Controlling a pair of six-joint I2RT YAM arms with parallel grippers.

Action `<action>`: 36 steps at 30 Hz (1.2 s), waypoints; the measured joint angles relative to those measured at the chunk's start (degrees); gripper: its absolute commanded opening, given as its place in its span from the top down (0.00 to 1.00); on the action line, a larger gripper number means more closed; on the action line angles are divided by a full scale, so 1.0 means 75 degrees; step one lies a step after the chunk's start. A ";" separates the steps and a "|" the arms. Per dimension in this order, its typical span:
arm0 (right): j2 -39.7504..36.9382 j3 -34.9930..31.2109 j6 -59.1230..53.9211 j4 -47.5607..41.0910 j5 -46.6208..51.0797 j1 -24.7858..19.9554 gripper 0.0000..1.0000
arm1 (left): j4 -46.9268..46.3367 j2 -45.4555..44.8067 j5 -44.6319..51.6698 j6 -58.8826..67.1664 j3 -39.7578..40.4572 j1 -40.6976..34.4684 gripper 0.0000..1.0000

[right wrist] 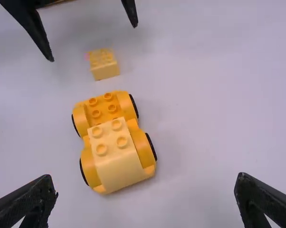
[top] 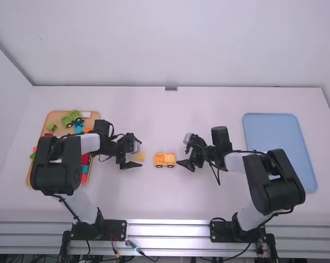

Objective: Assemble lego blocks to make yellow taxi

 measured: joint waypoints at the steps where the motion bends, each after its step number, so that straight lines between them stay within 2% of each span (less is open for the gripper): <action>1: 0.0038 0.0023 -0.0041 0.0003 -0.0064 0.0000 0.01 | -0.0047 0.0085 -0.0017 -0.0020 0.0003 0.0015 0.01; 10: 0.0050 0.0038 -0.0128 0.0006 -0.0221 0.0026 0.01 | -0.0396 0.0898 -0.0111 0.0166 0.0224 0.0029 0.02; 12: 0.0050 0.0038 -0.0131 0.0009 -0.0233 0.0026 0.01 | -0.0289 0.0944 -0.0128 0.0192 0.0248 0.0029 0.09; 13: 0.0050 0.0038 -0.0131 0.0006 -0.0236 0.0029 0.01 | -0.0245 0.0959 -0.0131 0.0204 0.0254 0.0029 0.10; 16: 0.0050 0.0038 -0.0134 0.0009 -0.0239 0.0055 0.01 | -0.0134 0.0982 -0.0210 0.0227 0.0256 0.0038 0.30; 17: 0.0050 0.0041 -0.0134 0.0006 -0.0236 0.0055 0.01 | -0.0137 0.0982 -0.0219 0.0254 0.0256 0.0050 0.41; 18: 0.0052 0.0041 -0.0134 0.0006 -0.0239 0.0055 0.01 | -0.0146 0.0982 -0.0227 0.0254 0.0256 0.0052 0.45; 22: 0.0050 0.0041 -0.0131 0.0009 -0.0236 0.0058 0.01 | -0.0111 0.0982 -0.0265 0.0254 0.0256 0.0058 0.52; 27: 0.0050 0.0041 -0.0131 0.0009 -0.0239 0.0055 0.01 | -0.0114 0.0982 -0.0312 0.0239 0.0256 0.0058 0.71; 32: 0.0050 0.0041 -0.0131 0.0006 -0.0233 0.0055 0.01 | -0.0119 0.0982 -0.0344 0.0248 0.0256 0.0058 0.78; 36: 0.0050 0.0041 -0.0134 0.0006 -0.0236 0.0055 0.01 | -0.0146 0.0982 -0.0353 0.0245 0.0256 0.0055 0.78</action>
